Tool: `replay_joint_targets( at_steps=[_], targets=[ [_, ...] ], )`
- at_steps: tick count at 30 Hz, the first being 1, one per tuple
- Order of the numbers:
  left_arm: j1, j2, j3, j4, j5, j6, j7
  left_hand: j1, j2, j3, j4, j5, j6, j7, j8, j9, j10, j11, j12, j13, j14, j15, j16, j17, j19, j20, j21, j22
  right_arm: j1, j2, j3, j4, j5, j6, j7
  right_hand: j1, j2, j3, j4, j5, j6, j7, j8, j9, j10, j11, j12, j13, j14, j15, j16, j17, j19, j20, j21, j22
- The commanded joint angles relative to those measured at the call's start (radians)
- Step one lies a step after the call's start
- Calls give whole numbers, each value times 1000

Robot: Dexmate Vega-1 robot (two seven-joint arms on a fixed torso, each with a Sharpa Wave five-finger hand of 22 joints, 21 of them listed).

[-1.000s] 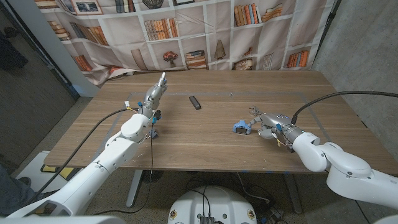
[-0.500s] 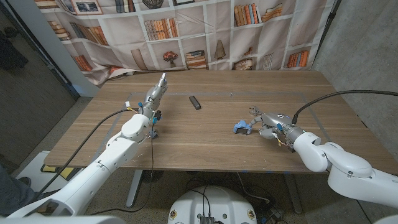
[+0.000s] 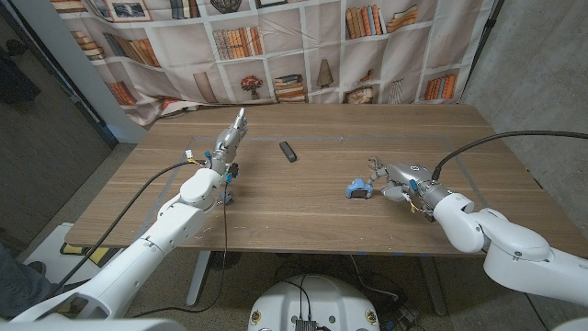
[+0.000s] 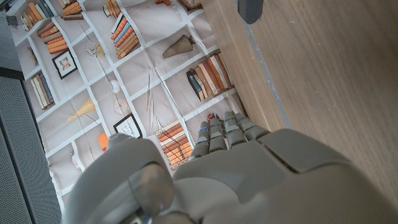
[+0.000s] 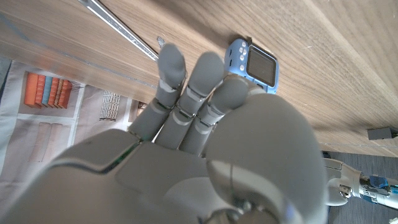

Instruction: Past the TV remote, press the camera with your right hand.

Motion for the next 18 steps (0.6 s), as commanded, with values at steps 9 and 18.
replay_joint_targets(
  at_steps=[9,18],
  targets=[
    [-11,3,-3,11,-3,-10,-15,8,3,-1,4,-2,11,0,-3,5,1,0,-2,4,6,1,-2,3,3,10,0,2,-42,41,50,-2,10,27,-106,-10,0,17,2,-11,-35,-1,2,-1,-6,-1,-10,5,-3,1,7,4,-8,-35,17,1],
    [-4,13,-8,8,-12,-19,-33,9,3,-1,4,-2,10,-2,-3,5,2,1,-2,4,6,2,-2,3,4,10,0,2,-65,69,72,-8,2,30,-159,-12,-2,14,1,-22,-38,-1,5,-1,-6,-1,-11,8,-1,2,9,0,-12,-38,16,-18]
  ],
)
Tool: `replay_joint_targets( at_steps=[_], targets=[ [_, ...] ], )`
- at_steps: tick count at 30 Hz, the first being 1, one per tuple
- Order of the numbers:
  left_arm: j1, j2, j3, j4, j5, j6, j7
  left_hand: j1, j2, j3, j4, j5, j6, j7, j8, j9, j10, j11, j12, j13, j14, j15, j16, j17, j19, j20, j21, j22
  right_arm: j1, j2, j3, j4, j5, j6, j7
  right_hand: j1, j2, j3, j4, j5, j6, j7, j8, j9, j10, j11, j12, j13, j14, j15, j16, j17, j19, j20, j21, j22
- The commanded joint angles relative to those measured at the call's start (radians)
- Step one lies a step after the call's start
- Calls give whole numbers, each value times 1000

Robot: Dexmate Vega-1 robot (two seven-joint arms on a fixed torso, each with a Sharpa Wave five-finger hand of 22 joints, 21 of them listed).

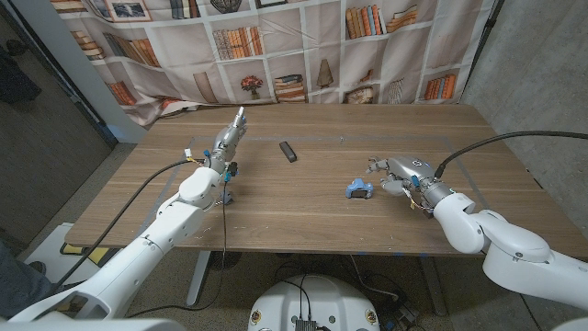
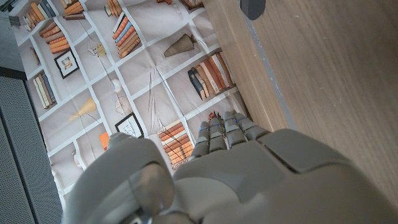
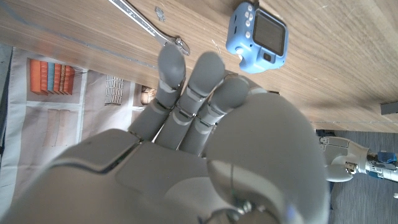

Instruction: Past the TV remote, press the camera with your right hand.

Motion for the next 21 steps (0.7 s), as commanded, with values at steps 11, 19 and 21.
replay_joint_targets(
  at_steps=[11,19,21],
  targets=[
    [-13,5,6,18,-20,-10,-52,3,-3,-1,5,-3,11,-1,-3,5,5,1,-1,4,11,4,0,3,18,11,5,2,-54,38,75,-32,-15,3,-110,-7,3,7,-1,-9,-1,-1,5,0,-5,-1,0,5,0,1,10,0,-10,-42,14,-8],
    [-23,9,9,22,-25,5,-61,4,-2,-1,5,-3,16,1,-2,6,8,3,0,4,17,7,2,3,22,10,6,3,-67,45,112,-47,-32,-7,-125,-8,1,10,-2,-15,-1,-2,6,0,-5,-1,-2,5,-3,1,10,-4,-12,-42,19,-13],
    [-25,10,9,23,-27,7,-63,4,-2,-1,5,-3,17,2,-1,6,8,3,0,4,17,8,2,3,21,9,6,3,-73,46,124,-49,-33,-5,-129,-8,3,11,-1,-15,1,-2,6,0,-4,-1,0,7,-2,1,11,-4,-10,-41,23,-9]
  ],
)
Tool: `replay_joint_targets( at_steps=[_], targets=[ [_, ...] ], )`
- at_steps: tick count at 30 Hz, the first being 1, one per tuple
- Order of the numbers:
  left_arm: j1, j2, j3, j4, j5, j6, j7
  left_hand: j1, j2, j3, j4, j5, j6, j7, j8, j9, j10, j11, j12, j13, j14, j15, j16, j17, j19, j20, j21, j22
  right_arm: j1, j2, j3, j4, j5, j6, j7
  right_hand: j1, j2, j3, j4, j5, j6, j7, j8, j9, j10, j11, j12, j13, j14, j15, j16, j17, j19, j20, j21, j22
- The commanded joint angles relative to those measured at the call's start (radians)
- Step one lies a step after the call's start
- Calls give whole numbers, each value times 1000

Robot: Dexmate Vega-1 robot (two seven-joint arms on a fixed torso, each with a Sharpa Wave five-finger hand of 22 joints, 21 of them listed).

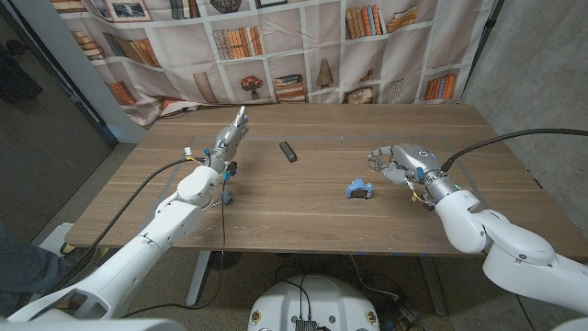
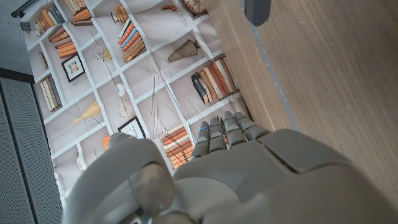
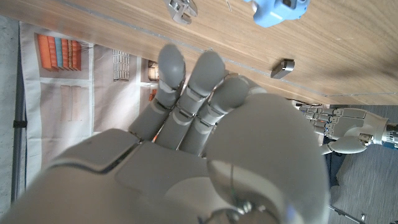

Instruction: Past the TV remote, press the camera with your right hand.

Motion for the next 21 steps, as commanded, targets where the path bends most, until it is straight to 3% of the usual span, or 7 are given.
replay_joint_targets(
  at_steps=[1,21],
  targets=[
    [-13,5,5,7,-9,17,-19,5,-2,-1,5,-3,8,1,-1,6,9,4,0,4,10,0,2,3,5,0,6,3,-27,12,61,-21,-14,-7,-27,-10,0,4,1,-2,2,-2,7,0,-5,-1,0,7,-6,1,1,-1,-5,-43,7,-5],
    [-31,-9,13,29,-3,7,-21,7,-1,0,6,-3,14,1,0,6,13,6,1,4,12,1,2,3,3,1,5,3,-26,56,97,9,-73,32,-54,-20,9,12,3,-5,20,-2,9,1,-6,-1,-4,8,-4,1,3,1,-10,-41,18,-7]
  ],
)
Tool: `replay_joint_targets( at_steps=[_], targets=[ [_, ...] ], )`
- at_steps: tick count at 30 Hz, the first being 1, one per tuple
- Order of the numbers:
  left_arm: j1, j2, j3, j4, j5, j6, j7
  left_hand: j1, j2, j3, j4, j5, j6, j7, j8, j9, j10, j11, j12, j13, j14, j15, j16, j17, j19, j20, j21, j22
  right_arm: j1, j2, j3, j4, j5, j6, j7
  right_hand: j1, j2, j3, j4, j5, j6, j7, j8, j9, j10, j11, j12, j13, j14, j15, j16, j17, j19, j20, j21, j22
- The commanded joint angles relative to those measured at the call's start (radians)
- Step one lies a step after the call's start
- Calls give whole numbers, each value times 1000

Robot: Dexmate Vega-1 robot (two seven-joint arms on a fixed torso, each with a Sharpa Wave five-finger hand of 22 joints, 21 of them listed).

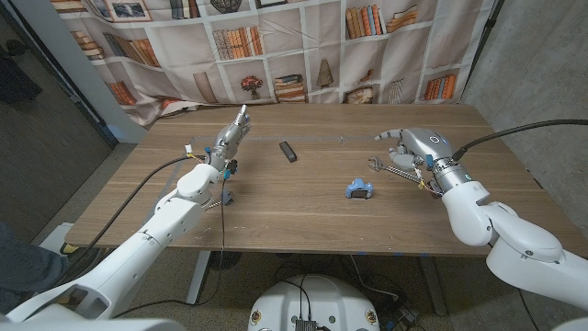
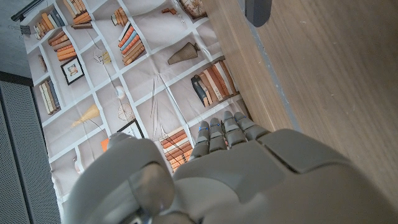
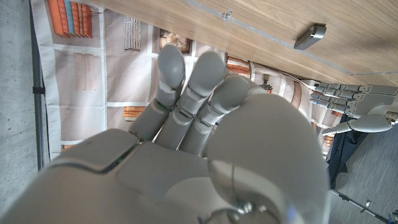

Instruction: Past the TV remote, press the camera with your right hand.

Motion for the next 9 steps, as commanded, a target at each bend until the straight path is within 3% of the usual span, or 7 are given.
replay_joint_targets(
  at_steps=[1,9],
  targets=[
    [-12,-12,7,18,3,-9,-2,7,-1,0,6,-3,10,-3,0,6,9,2,1,4,13,1,2,3,3,1,5,3,6,28,18,26,-33,35,-12,-8,4,7,-1,-2,14,-2,6,1,2,0,-4,3,-1,0,4,7,-5,-44,5,-2],
    [-23,-20,7,29,13,-19,8,8,-1,0,6,-4,10,-3,0,6,9,2,1,4,13,0,1,3,3,1,4,3,6,40,31,38,-43,49,-9,-11,3,13,-3,0,21,-2,5,1,2,0,-5,3,-3,-1,4,5,-9,-43,9,2]
  ],
)
